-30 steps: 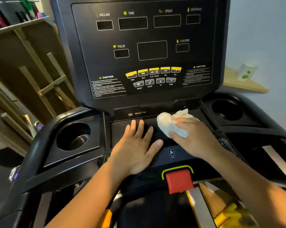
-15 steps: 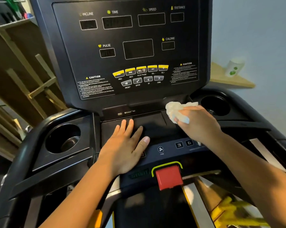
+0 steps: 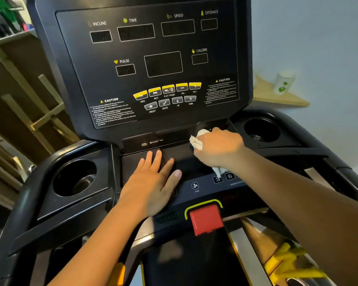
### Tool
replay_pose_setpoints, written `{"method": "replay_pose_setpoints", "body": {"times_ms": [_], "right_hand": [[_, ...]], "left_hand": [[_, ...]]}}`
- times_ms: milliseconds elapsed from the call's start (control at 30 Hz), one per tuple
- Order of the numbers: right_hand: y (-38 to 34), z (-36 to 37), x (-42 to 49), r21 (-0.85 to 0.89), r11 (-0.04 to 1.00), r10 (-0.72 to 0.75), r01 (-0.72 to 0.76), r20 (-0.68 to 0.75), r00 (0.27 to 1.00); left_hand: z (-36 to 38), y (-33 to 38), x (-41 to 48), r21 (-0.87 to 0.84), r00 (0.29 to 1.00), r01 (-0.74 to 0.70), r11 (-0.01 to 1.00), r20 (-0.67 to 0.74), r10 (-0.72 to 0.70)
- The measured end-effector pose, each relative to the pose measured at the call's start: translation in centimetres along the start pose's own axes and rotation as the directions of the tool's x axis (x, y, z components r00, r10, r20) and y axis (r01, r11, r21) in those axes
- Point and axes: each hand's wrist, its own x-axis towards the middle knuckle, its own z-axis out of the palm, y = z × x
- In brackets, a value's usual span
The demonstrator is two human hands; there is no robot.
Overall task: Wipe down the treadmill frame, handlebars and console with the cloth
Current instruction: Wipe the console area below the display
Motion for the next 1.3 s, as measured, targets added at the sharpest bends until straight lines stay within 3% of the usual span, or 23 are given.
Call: {"method": "replay_pose_setpoints", "body": {"times_ms": [100,267,433,500,567,667,800,900,967,1067,1200,1300], "right_hand": [[0.5,-1.0,0.2,-0.022,1.0,-0.003,0.004,0.035,0.999],[4.9,-2.8,0.3,0.045,0.983,0.175,-0.179,0.081,0.981],[3.8,-0.7,-3.3,-0.051,0.998,0.028,-0.031,-0.071,0.997],[2.2,-0.8,-4.4,0.034,0.999,-0.03,0.031,-0.052,0.998],[-1.1,-0.5,-4.8,0.239,0.963,-0.119,0.12,-0.019,0.993],[-4.6,1.8,-4.9,0.215,0.935,-0.27,0.281,-0.083,0.959],[1.2,1.6,-5.3,0.08,0.99,-0.092,0.113,-0.23,0.969],[5.9,1.1,-3.8,-0.043,0.999,0.021,-0.029,-0.169,0.985],[6.0,2.1,-2.5,-0.105,0.994,-0.029,0.007,-0.212,0.977],[4.2,3.2,-1.9,0.011,1.0,0.012,-0.01,-0.287,0.958],[3.2,3.3,-4.3,0.059,0.976,-0.173,0.208,-0.36,0.917],[5.5,3.3,-7.7,0.159,0.966,-0.121,0.206,-0.425,0.897]], "left_hand": [[-0.1,0.0,-0.3,-0.005,1.0,0.003,1.0,0.01,-0.003],[-0.8,0.3,-0.8,-0.049,1.0,0.008,0.999,0.029,-0.006],[-0.4,0.2,-0.6,-0.022,0.999,0.017,1.0,0.028,-0.017],[-0.3,0.4,-0.3,-0.027,1.0,0.014,1.0,0.027,-0.013],[-0.3,0.3,-0.3,-0.096,1.0,0.011,0.995,-0.012,-0.012],[-0.3,-0.1,-0.5,-0.263,0.996,0.009,0.965,-0.08,-0.031],[-0.3,0.0,-0.8,-0.174,0.997,0.01,0.985,-0.071,-0.023],[-0.3,0.1,-0.6,-0.132,0.999,0.004,0.991,-0.052,-0.011],[-0.2,0.0,-0.5,-0.098,1.0,0.001,0.995,-0.023,-0.003],[-0.3,0.2,-0.4,-0.047,1.0,0.002,0.999,0.014,-0.001],[-0.5,1.6,0.5,0.0,0.994,-0.075,0.997,0.08,0.075],[-0.4,2.9,0.7,-0.013,0.981,-0.164,0.986,0.104,0.165]]}}
